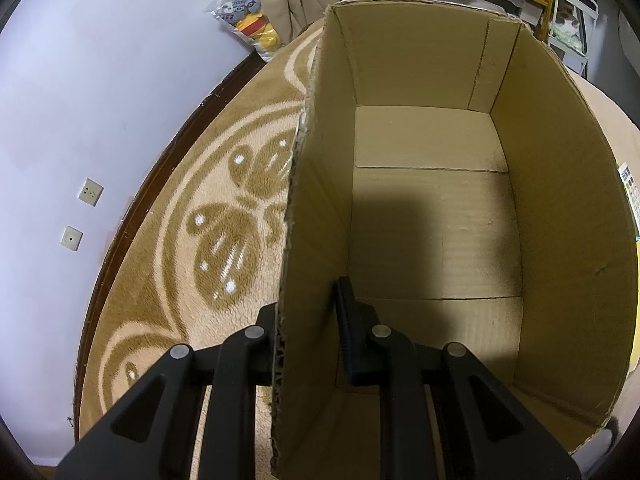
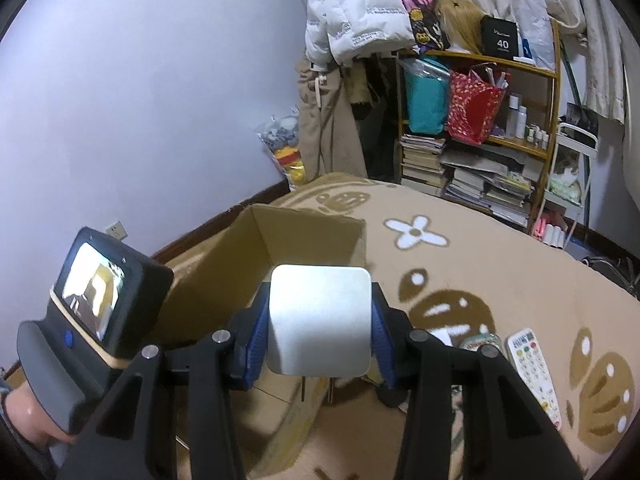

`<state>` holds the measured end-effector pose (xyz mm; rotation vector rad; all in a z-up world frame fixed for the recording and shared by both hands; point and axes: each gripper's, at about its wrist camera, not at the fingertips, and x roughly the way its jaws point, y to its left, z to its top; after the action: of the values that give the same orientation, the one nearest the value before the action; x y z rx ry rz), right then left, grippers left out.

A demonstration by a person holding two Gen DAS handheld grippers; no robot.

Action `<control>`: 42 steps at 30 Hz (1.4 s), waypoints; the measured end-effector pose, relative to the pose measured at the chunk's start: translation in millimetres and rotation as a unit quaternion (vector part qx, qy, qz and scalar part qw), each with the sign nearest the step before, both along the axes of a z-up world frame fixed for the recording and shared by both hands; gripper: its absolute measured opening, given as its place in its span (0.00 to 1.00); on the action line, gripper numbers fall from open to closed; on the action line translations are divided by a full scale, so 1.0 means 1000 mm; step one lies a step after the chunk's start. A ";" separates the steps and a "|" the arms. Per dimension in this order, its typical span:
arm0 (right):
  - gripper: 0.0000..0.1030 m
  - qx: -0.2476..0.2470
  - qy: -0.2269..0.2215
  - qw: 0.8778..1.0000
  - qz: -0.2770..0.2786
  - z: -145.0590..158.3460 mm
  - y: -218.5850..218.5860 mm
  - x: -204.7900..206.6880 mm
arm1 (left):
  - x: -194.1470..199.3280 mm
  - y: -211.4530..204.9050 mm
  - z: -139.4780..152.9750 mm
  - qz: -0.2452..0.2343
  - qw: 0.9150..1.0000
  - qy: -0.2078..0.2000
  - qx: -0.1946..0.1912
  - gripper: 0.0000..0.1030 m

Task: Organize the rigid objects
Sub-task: 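Carry the white charger into the box and open the right gripper, then move the right gripper back and grasp the white power bank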

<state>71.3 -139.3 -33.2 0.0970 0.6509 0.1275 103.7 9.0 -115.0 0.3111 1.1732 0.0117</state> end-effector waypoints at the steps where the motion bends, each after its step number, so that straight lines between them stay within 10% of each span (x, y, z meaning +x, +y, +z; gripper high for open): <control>1: 0.47 0.005 -0.001 1.000 0.002 0.000 0.001 0.002 | 0.000 0.000 0.000 0.000 1.000 0.000 0.000 0.17; 26: 0.48 0.020 0.024 0.999 0.023 -0.022 0.020 -0.003 | 0.001 0.002 -0.001 0.002 1.000 0.002 -0.004 0.16; 35: 0.79 0.019 0.008 1.000 0.004 -0.014 0.007 -0.010 | 0.002 0.005 0.000 0.005 1.000 0.003 -0.006 0.16; 42: 0.79 -0.006 0.023 0.999 -0.045 -0.021 -0.021 0.000 | 0.001 0.005 0.000 0.004 1.000 0.003 -0.003 0.16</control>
<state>71.1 -160.4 -53.9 0.1172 0.6930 0.0345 105.2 13.6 -114.7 0.3006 1.1809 0.0134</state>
